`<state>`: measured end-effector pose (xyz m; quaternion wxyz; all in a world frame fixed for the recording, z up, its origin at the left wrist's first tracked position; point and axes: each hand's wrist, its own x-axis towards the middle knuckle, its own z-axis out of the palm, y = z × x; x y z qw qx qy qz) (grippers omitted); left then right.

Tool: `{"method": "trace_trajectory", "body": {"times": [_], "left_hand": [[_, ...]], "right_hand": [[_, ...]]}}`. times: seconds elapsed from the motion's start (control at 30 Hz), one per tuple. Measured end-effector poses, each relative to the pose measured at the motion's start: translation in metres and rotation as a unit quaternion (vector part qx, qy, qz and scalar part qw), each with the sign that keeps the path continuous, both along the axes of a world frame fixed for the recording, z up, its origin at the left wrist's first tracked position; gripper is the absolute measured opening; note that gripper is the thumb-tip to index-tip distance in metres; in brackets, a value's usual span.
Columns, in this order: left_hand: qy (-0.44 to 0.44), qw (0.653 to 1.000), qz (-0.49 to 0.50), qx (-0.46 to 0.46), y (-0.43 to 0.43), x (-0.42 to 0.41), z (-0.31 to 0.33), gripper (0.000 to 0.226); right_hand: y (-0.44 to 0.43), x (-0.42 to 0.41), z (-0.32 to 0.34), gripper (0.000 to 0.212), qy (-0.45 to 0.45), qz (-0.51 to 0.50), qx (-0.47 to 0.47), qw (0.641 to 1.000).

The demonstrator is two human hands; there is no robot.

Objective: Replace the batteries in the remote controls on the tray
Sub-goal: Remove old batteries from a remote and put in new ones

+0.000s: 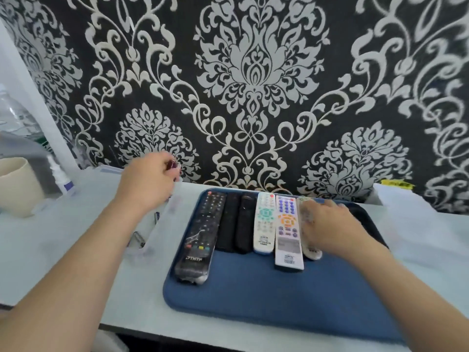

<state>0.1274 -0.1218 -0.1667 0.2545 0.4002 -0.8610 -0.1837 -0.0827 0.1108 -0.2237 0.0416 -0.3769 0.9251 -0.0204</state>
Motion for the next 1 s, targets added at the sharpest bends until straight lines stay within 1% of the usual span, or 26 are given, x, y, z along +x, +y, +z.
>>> {"method": "trace_trajectory", "body": {"times": [0.03, 0.07, 0.1, 0.13, 0.2, 0.27, 0.3, 0.33, 0.37, 0.4, 0.43, 0.5, 0.57, 0.6, 0.63, 0.67, 0.7, 0.73, 0.77, 0.87, 0.9, 0.97, 1.0], "left_hand": [[0.091, 0.990, -0.022, 0.103, 0.020, -0.010, 0.004, 0.013], [0.165, 0.962, -0.051, 0.213, 0.041, -0.022, 0.006, 0.017], [0.210, 0.925, -0.076, 0.307, 0.059, -0.031, 0.004, 0.019], [0.233, 0.890, -0.094, 0.380, 0.077, -0.043, 0.002, 0.018], [0.270, 0.816, -0.102, 0.502, 0.105, -0.058, -0.007, 0.013], [0.307, 0.741, -0.091, 0.590, 0.124, -0.070, -0.016, 0.011], [0.318, 0.717, -0.088, 0.614, 0.129, -0.072, -0.019, 0.011], [0.317, 0.705, -0.095, 0.627, 0.133, -0.074, -0.021, 0.010], [0.313, 0.701, -0.106, 0.632, 0.137, -0.076, -0.022, 0.011], [0.312, 0.697, -0.117, 0.635, 0.140, -0.080, -0.022, 0.011], [0.317, 0.693, -0.121, 0.636, 0.141, -0.081, -0.021, 0.012], [0.329, 0.686, -0.121, 0.638, 0.143, -0.086, -0.021, 0.013], [0.330, 0.693, -0.122, 0.629, 0.145, -0.093, -0.023, 0.013], [0.326, 0.702, -0.124, 0.620, 0.146, -0.096, -0.025, 0.012], [0.323, 0.714, -0.125, 0.609, 0.148, -0.099, -0.027, 0.012], [0.320, 0.725, -0.126, 0.596, 0.150, -0.101, -0.028, 0.012], [0.320, 0.735, -0.129, 0.583, 0.153, -0.104, -0.029, 0.014], [0.322, 0.746, -0.133, 0.568, 0.155, -0.105, -0.027, 0.016], [0.324, 0.756, -0.139, 0.552, 0.158, -0.106, -0.026, 0.017], [0.326, 0.789, -0.162, 0.495, 0.168, -0.109, -0.023, 0.016], [0.323, 0.802, -0.165, 0.475, 0.171, -0.109, -0.022, 0.014], [0.323, 0.815, -0.162, 0.453, 0.175, -0.111, -0.022, 0.012], [0.330, 0.809, -0.159, 0.460, 0.176, -0.112, -0.021, 0.011]], "right_hand": [[0.008, -0.003, -0.004, 0.039, -0.011, -0.002, 0.000, 1.000], [0.014, -0.003, -0.006, 0.042, -0.033, -0.007, -0.011, 0.999], [0.016, -0.001, -0.008, 0.045, -0.057, -0.008, -0.034, 0.998], [0.019, 0.001, -0.008, 0.049, -0.082, -0.014, -0.054, 0.995], [0.019, 0.004, -0.005, 0.059, -0.125, -0.014, -0.084, 0.989], [0.024, 0.002, 0.000, 0.060, -0.149, -0.015, -0.098, 0.984], [0.024, 0.002, 0.002, 0.062, -0.141, -0.012, -0.090, 0.986], [0.027, 0.003, 0.003, 0.066, -0.129, -0.014, -0.071, 0.989], [0.029, 0.004, 0.004, 0.070, -0.106, -0.017, -0.051, 0.993], [0.031, 0.007, 0.003, 0.068, -0.082, -0.022, -0.036, 0.996], [0.033, 0.010, 0.001, 0.062, -0.057, -0.026, -0.031, 0.998], [0.035, 0.010, -0.003, 0.042, -0.040, -0.035, -0.061, 0.997], [0.039, 0.002, -0.002, 0.029, -0.085, -0.055, -0.144, 0.984], [0.041, -0.004, 0.002, 0.027, -0.146, -0.069, -0.212, 0.964], [0.043, -0.007, 0.008, 0.025, -0.249, -0.088, -0.298, 0.917], [0.045, -0.008, 0.016, 0.020, -0.376, -0.099, -0.392, 0.834], [0.047, -0.008, 0.022, 0.015, -0.489, -0.102, -0.462, 0.732], [0.049, -0.006, 0.026, 0.011, -0.561, -0.094, -0.501, 0.652], [0.051, -0.006, 0.027, 0.012, -0.591, -0.077, -0.507, 0.622], [0.051, 0.002, 0.024, 0.028, -0.612, -0.032, -0.482, 0.626], [0.050, 0.003, 0.024, 0.035, -0.620, -0.031, -0.484, 0.617], [0.049, 0.003, 0.023, 0.042, -0.644, -0.042, -0.498, 0.579], [0.048, 0.004, 0.023, 0.040, -0.660, -0.054, -0.504, 0.555]]}}
